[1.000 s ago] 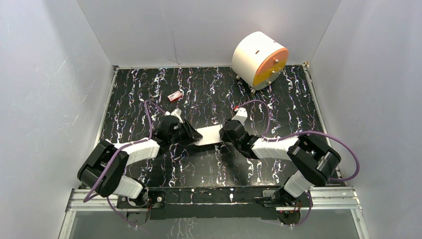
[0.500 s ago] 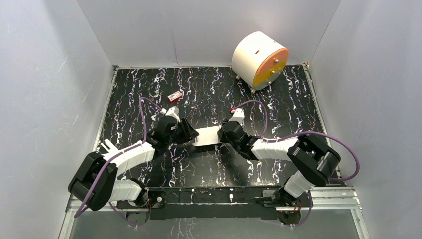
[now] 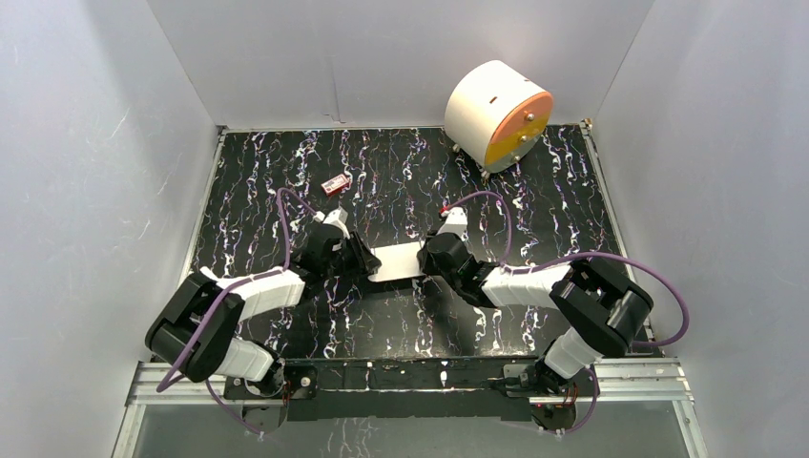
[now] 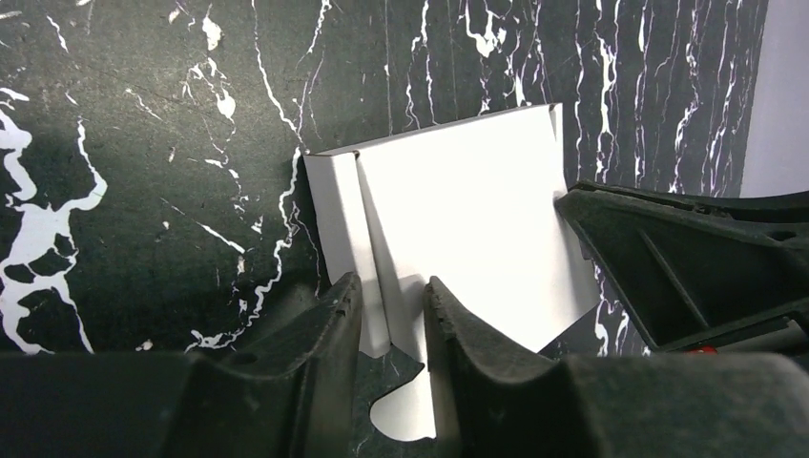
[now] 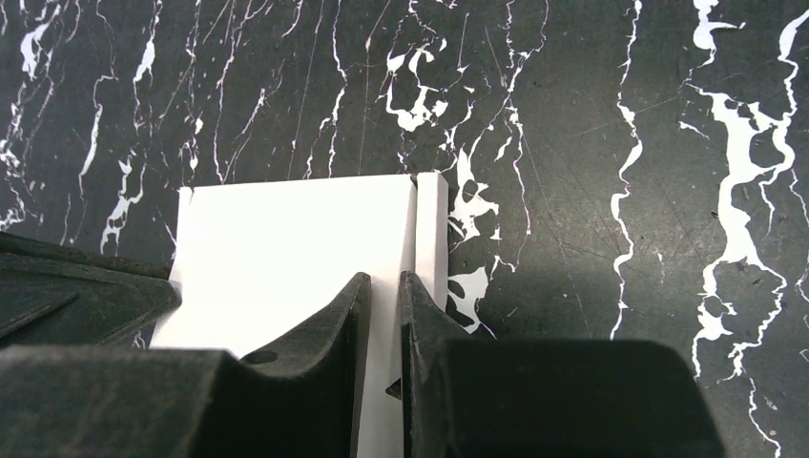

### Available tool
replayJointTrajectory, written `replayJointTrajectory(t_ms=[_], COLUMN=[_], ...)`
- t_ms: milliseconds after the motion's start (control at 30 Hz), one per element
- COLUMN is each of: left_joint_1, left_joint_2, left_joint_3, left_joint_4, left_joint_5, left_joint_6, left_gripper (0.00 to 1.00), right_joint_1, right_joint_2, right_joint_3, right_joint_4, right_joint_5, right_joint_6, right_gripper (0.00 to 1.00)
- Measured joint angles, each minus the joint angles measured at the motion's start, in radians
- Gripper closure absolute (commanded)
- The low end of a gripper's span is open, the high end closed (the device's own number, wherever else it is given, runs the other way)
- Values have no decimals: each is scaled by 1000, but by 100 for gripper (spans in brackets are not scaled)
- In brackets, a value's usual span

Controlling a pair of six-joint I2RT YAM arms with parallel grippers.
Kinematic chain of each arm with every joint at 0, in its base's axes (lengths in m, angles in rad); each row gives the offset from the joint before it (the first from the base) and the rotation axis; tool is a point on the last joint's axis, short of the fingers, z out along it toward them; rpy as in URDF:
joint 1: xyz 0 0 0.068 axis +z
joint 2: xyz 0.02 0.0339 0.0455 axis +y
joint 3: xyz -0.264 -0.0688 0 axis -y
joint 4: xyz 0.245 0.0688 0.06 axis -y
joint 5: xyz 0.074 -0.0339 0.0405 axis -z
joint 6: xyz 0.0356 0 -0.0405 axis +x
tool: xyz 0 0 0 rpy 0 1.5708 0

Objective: Fold the paper box

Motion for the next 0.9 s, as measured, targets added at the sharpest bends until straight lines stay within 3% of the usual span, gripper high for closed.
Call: replayJointTrajectory(t_ms=[600,900], left_joint_1=[0,0], left_joint_2=[21,29], left_joint_3=[-32,-32], left_joint_4=[55,61], left_joint_5=[-4,-3], left_joint_6=[51,64], left_gripper=[79,78], right_joint_1=[-23,-60], right_joint_2=[-108,-50], right_joint_3=[-25,-43], right_joint_4=[-26,-24], right_joint_5=[-71,-123], right_joint_6=[-137,-135], right_gripper=[63,60])
